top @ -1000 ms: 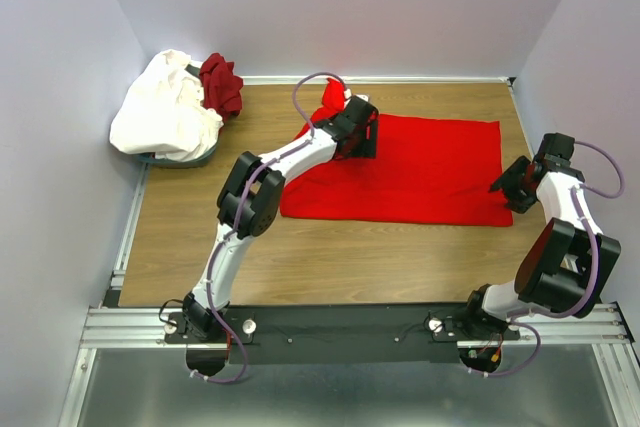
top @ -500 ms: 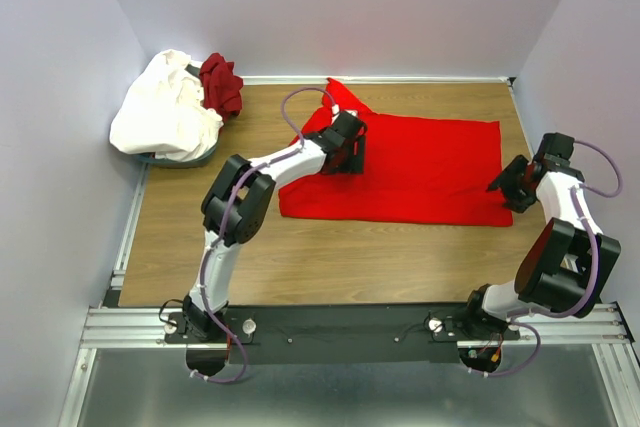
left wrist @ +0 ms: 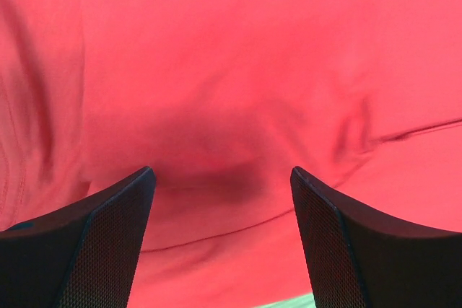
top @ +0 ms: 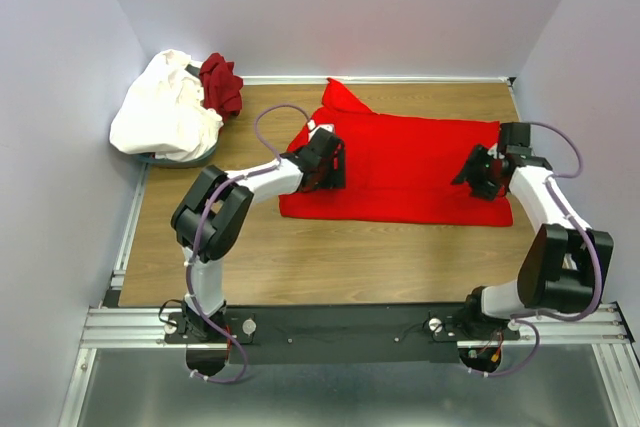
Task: Fold and stack the t-shirts
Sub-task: Fold the tshirt
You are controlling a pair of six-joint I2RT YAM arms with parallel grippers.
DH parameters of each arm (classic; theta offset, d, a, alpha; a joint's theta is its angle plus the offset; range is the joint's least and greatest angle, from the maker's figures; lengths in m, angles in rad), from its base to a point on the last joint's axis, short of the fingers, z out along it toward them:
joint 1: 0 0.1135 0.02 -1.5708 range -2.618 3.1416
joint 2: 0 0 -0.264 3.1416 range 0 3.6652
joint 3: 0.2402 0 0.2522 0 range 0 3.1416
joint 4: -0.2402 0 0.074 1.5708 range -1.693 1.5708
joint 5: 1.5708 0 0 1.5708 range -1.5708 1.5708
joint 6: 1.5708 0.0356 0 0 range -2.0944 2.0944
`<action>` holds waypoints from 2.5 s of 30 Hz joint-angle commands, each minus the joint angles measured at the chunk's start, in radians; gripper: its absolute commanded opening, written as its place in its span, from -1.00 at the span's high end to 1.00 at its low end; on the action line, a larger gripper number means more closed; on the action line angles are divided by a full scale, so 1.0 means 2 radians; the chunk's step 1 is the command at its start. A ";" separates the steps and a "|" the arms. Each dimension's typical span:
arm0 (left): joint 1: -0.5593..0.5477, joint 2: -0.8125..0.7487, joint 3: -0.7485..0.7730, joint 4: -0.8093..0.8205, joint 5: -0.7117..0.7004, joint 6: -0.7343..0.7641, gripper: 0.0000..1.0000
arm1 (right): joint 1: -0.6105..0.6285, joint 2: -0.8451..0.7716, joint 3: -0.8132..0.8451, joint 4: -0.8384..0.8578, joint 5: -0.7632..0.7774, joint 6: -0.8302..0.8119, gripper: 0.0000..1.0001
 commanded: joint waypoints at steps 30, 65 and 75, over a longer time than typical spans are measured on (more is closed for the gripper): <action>0.011 -0.110 -0.261 0.099 0.009 -0.075 -0.67 | 0.062 0.075 -0.114 0.050 -0.091 0.107 -0.31; 0.014 -0.062 -0.023 0.062 0.047 -0.006 -0.90 | 0.088 0.098 0.043 0.014 -0.049 0.067 -0.37; 0.026 -0.015 -0.067 0.100 0.065 0.000 -0.91 | 0.097 0.145 0.021 0.030 -0.014 0.061 -0.36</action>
